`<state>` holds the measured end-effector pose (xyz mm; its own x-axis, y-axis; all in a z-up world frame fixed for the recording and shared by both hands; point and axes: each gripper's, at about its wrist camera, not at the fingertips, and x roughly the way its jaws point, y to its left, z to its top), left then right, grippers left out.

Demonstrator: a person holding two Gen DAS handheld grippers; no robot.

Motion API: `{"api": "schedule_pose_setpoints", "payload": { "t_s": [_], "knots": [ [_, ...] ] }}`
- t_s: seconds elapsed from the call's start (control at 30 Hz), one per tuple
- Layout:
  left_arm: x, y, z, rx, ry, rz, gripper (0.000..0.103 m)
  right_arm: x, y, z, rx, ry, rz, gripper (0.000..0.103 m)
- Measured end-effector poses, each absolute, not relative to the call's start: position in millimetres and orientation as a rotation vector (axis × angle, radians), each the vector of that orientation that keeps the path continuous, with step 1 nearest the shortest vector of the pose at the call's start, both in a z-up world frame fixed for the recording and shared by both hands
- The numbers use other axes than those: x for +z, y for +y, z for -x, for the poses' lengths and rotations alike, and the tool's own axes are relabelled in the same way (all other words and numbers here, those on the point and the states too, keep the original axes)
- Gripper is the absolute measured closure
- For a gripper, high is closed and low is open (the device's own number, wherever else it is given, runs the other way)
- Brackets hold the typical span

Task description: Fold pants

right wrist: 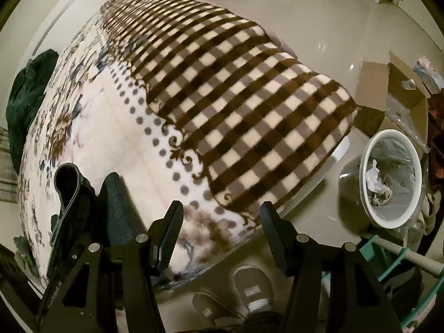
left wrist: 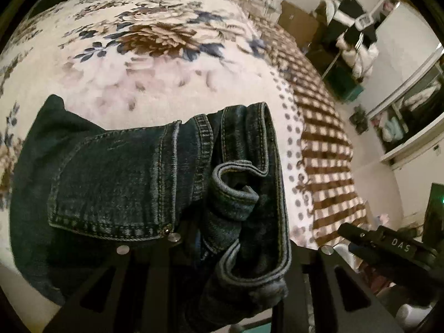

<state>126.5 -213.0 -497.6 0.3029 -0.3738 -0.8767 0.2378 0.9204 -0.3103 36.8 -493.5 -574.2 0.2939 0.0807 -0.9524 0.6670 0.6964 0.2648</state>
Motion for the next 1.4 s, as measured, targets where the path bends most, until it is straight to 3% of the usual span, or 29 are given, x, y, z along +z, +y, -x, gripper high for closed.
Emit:
{"api": "schedule_pose_setpoints", "payload": {
  "t_s": [0.07,0.1,0.2,0.33,0.53,0.73,0.77,0.8,0.83,0.9,0.93,1.17,1.27,1.3,1.33,1.4],
  "knots": [
    [-494.0,-215.6,-130.5,-0.39,1.219,0.103,0.075,-574.6,-491.8,-40.1,-0.423,1.251,-0.732,0.042],
    [-491.4,-215.6,-131.8,-0.38,1.23,0.091,0.068,-573.3,-490.0,-42.3,-0.41,1.259,-0.729,0.039],
    [-482.7,-211.3,-138.3,-0.442,1.278,0.138,0.021,-565.5,-483.5,-47.6,-0.358,1.249,-0.729,0.02],
    [-462.6,-190.3,-146.9,-0.459,1.288,0.214,0.019,-555.0,-472.2,-61.0,-0.279,1.239,-0.739,0.015],
    [-427.8,-96.9,-178.4,-0.271,1.18,0.262,0.019,-555.0,-447.8,-104.0,-0.038,1.224,-0.876,0.011],
    [-455.7,-4.3,-199.1,-0.032,1.209,0.218,0.019,-595.0,-407.6,-149.7,0.132,1.373,-0.878,0.008],
    [-463.4,5.6,-199.3,-0.011,1.226,0.217,0.019,-599.3,-401.0,-152.5,0.143,1.391,-0.869,0.012],
    [-471.3,13.2,-198.8,-0.002,1.251,0.228,0.019,-600.1,-393.2,-153.5,0.15,1.396,-0.857,0.035],
    [-475.9,17.5,-197.7,0.004,1.265,0.239,0.019,-599.5,-389.5,-153.3,0.142,1.397,-0.84,0.068],
    [-485.4,22.7,-192.2,0.015,1.287,0.249,0.019,-590.1,-379.9,-150.5,0.114,1.386,-0.766,0.084],
    [-489.9,22.0,-189.0,0.01,1.299,0.249,0.019,-583.0,-377.6,-147.4,0.104,1.367,-0.756,0.085],
    [-499.5,1.7,-183.8,-0.071,1.352,0.278,0.019,-533.7,-409.1,-144.1,0.011,1.285,-0.713,0.086],
    [-509.1,-8.9,-193.1,-0.109,1.382,0.296,0.019,-548.6,-441.1,-148.4,-0.008,1.345,-0.7,0.084],
    [-515.6,-14.0,-196.5,-0.119,1.4,0.288,0.019,-564.5,-449.6,-151.9,-0.019,1.401,-0.712,0.076],
    [-520.3,-17.7,-198.6,-0.124,1.412,0.282,0.019,-574.8,-456.2,-153.3,-0.049,1.438,-0.703,0.057],
    [-528.2,-26.3,-201.6,-0.146,1.434,0.266,0.019,-576.8,-467.6,-148.1,-0.108,1.447,-0.723,0.05]
  ]
}}
